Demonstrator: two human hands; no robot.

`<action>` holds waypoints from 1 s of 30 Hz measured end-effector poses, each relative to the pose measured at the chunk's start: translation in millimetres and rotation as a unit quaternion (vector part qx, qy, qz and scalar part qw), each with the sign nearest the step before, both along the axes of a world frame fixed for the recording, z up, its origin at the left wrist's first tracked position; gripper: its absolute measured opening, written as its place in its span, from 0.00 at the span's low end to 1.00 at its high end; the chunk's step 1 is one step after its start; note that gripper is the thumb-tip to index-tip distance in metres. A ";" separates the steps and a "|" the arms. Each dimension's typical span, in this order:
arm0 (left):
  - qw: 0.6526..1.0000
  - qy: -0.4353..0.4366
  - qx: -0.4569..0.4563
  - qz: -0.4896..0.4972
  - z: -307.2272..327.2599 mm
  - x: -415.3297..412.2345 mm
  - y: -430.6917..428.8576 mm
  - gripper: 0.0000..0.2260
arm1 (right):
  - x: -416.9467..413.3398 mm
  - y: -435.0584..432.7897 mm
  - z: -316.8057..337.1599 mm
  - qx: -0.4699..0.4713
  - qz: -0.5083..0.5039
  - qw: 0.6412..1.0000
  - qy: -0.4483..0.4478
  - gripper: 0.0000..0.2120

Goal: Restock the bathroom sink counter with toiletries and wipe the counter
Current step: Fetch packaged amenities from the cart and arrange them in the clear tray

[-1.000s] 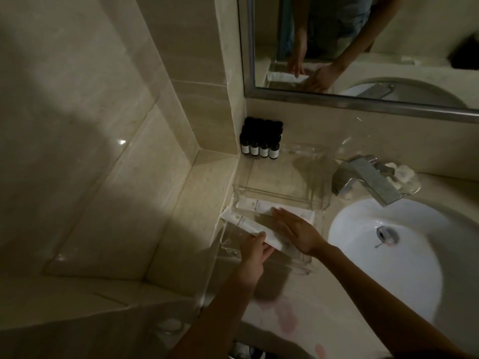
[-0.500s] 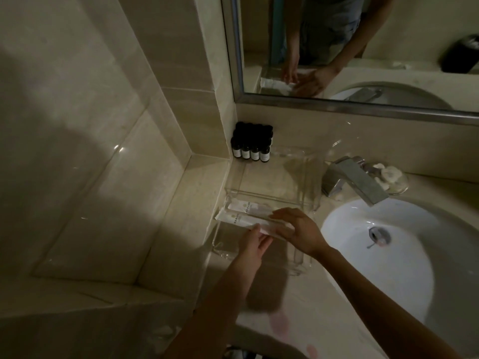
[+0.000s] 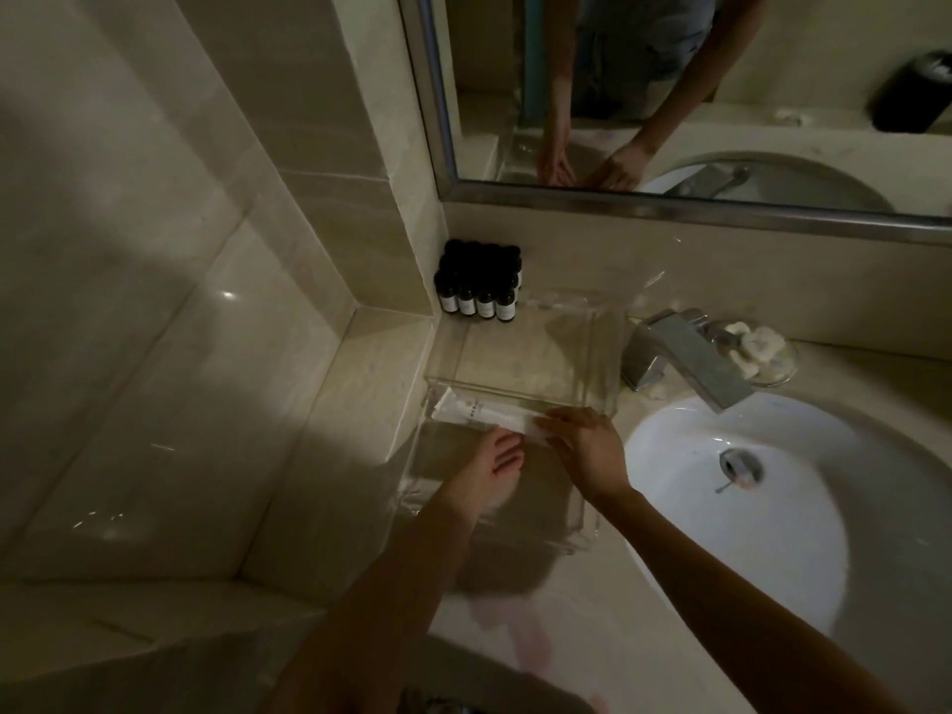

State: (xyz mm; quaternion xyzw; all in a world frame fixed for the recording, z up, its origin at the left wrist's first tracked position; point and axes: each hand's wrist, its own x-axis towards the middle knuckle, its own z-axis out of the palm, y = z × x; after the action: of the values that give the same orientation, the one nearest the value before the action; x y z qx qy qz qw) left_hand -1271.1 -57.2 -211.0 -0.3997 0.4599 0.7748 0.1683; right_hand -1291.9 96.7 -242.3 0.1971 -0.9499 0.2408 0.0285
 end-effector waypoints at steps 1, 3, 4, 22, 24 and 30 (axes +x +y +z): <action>0.999 -0.004 -0.050 -0.009 -4.4 -0.9 -3.8 0.08 | 1.7 -1.6 -1.7 -0.006 -0.007 1.000 0.000 0.13; 0.967 0.003 -0.246 -0.072 -13.9 1.7 -10.8 0.07 | 4.2 -5.2 -3.5 -0.012 -0.018 1.000 0.009 0.12; 0.922 0.013 -0.367 -0.122 -16.4 7.9 -12.4 0.07 | 4.7 -7.0 -4.0 -0.012 -0.021 1.000 0.016 0.12; 0.639 0.163 -0.677 -0.327 -22.7 32.4 -31.0 0.37 | 7.5 -10.2 -9.8 -0.002 0.017 1.000 0.018 0.17; 0.668 0.153 -0.653 -0.323 -18.7 29.4 -31.0 0.36 | 4.5 -10.6 -9.7 -0.006 0.014 1.000 0.017 0.15; 0.605 0.150 -0.711 -0.326 -16.8 20.1 -39.3 0.31 | -2.0 -10.6 -8.0 -0.003 0.026 0.999 0.026 0.14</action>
State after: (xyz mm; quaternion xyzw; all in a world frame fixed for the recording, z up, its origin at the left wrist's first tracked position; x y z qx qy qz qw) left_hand -1250.9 -96.5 -227.8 -0.0950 0.9846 0.1469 0.0007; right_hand -1294.0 86.1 -250.2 0.2280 -0.9426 0.2392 0.0476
